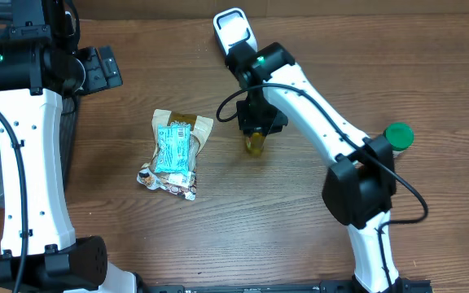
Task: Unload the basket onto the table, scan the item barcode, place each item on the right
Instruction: 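Lift the oil bottle, tilt it sideways, and raise toward scanner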
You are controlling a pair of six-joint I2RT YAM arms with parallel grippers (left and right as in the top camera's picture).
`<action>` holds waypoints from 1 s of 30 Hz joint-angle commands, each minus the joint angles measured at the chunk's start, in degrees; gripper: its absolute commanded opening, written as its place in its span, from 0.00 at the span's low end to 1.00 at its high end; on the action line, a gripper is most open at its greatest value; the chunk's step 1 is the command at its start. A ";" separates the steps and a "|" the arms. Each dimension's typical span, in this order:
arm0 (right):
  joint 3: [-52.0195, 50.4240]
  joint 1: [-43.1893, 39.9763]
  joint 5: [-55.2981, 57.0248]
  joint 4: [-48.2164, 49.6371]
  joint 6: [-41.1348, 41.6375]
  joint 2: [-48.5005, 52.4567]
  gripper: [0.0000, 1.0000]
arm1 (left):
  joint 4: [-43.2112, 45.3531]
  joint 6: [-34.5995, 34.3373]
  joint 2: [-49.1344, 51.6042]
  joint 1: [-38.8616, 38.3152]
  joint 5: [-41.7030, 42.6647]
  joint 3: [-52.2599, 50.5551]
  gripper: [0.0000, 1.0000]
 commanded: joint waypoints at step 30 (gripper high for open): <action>1.03 -16.98 -50.90 -9.97 -30.93 -24.44 0.29 | 0.17 0.26 0.70 -0.39 -0.28 0.13 0.99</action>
